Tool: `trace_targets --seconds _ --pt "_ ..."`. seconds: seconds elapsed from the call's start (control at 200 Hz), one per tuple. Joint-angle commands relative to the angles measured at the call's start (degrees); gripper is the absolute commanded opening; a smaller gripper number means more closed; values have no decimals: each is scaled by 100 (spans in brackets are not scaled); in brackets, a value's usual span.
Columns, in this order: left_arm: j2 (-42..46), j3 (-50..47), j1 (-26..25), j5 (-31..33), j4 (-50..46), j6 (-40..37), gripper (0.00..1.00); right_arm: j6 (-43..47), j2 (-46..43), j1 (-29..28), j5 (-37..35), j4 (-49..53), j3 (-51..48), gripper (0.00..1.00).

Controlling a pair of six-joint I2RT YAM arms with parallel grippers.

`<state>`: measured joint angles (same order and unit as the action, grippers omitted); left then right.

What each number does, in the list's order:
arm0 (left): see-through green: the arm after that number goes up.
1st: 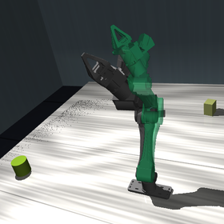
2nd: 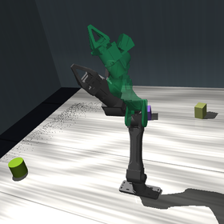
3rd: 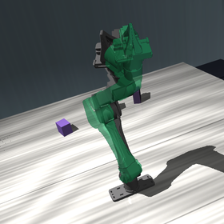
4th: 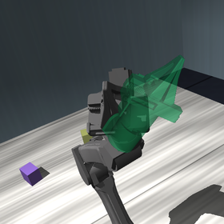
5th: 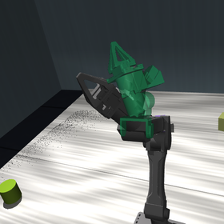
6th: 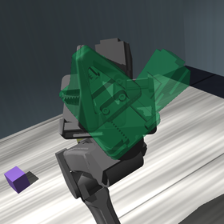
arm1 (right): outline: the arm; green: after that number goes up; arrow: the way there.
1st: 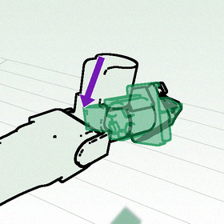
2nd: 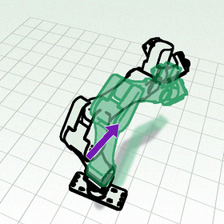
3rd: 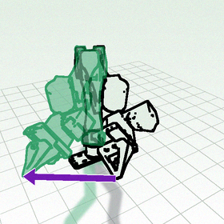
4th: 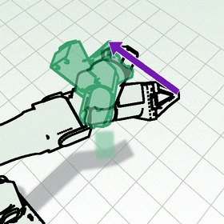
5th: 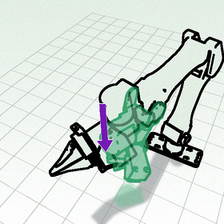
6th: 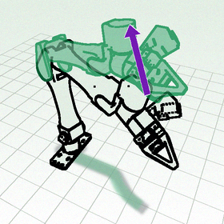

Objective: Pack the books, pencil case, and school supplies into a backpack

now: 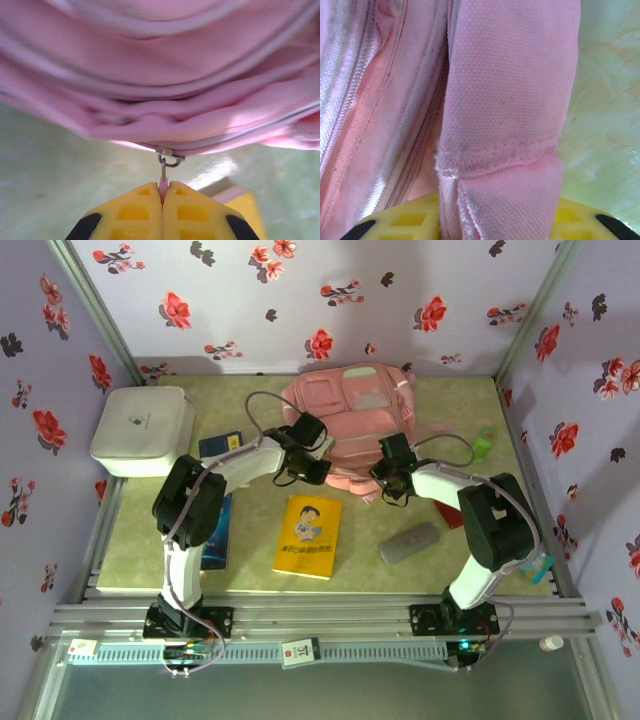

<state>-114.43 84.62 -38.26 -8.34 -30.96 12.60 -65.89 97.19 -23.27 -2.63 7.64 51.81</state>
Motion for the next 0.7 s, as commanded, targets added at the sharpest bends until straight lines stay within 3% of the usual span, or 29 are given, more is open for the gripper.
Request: trace_targets --seconds 0.0,0.195,0.41,0.695 --pt "70 124 302 715 -618 -320 0 251 169 77 -772 493 101 35" --pt "-302 427 674 1371 -480 -398 0 390 220 77 -846 446 176 33" --pt "-871 1184 1079 1888 -328 -364 0 566 260 67 -379 88 215 34" --pt "-1397 1913 1259 1871 -339 -332 0 414 444 15 408 -697 209 35"
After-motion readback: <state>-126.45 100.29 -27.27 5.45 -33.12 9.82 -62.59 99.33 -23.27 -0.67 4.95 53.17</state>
